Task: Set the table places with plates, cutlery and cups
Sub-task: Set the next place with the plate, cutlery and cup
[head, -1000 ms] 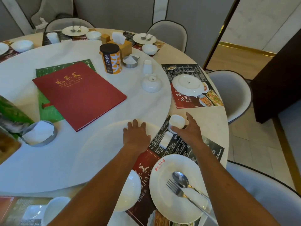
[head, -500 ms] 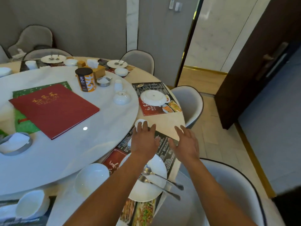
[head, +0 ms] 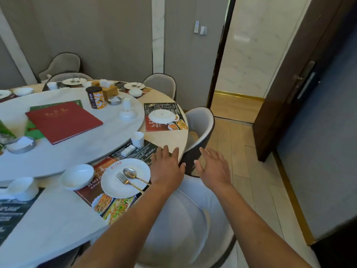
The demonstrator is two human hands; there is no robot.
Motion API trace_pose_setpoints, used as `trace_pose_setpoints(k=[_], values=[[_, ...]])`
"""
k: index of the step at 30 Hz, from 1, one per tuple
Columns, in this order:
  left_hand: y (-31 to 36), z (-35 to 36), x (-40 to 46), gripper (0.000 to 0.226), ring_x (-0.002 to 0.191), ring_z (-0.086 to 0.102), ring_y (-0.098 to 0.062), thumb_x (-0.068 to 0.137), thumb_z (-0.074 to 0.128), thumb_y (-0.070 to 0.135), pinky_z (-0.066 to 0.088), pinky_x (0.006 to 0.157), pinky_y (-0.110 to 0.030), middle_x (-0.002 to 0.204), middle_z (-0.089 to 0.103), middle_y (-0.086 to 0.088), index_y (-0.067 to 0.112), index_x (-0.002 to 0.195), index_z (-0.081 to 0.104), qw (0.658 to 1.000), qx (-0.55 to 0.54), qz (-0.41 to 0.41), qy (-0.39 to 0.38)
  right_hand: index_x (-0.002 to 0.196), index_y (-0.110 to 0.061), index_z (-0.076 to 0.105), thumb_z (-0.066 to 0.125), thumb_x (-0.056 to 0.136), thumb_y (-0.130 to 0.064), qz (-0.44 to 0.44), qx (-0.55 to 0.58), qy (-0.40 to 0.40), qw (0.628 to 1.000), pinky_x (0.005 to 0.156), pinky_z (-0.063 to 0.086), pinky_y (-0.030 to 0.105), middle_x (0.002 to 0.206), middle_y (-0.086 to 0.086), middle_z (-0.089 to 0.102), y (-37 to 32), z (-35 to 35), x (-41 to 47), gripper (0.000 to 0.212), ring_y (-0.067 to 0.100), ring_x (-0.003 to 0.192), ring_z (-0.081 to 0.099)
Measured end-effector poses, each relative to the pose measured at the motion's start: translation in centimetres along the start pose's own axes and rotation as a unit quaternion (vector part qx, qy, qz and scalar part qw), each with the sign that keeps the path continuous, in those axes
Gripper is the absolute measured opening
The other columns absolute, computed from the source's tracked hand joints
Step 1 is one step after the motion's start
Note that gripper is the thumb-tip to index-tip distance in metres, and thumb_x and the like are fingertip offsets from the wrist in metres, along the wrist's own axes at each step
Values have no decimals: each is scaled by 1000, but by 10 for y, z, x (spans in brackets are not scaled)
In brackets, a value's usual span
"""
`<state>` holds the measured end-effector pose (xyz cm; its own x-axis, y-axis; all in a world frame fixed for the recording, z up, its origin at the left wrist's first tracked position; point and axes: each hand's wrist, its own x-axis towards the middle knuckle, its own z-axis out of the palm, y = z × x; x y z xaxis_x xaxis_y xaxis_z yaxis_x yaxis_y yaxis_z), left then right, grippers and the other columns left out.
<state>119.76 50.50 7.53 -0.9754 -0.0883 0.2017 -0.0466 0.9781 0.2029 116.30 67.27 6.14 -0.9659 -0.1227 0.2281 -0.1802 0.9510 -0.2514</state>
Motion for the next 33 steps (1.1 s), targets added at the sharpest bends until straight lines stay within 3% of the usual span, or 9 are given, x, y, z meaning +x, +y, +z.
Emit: trace_pose_setpoints(k=[16,24,33], values=[[63,23,44,64,151,19,-36,101,38,55,24,122,-51,161,28,-13,24,155,26,1000,13,-12,-6,154,-29,32,37,102,-52,-11,9,-15,1000,116,30,43,161,2,31,60,-11,49,57,25,148,24],[95,59,116,64,151,19,-36,101,39,54,24,122,-52,161,28,-13,24,157,25,996,31,-84,0,154,-30,34,39,103,-51,-77,46,-37,995,117,28,44,162,0,29,105,15,139,56,24,148,23],[202,108,217,66,150,22,-36,100,44,55,25,121,-52,161,30,-12,24,155,28,976,17,-216,15,153,-30,34,40,102,-49,-214,34,-83,973,113,34,44,161,1,30,211,12,266,55,25,148,24]])
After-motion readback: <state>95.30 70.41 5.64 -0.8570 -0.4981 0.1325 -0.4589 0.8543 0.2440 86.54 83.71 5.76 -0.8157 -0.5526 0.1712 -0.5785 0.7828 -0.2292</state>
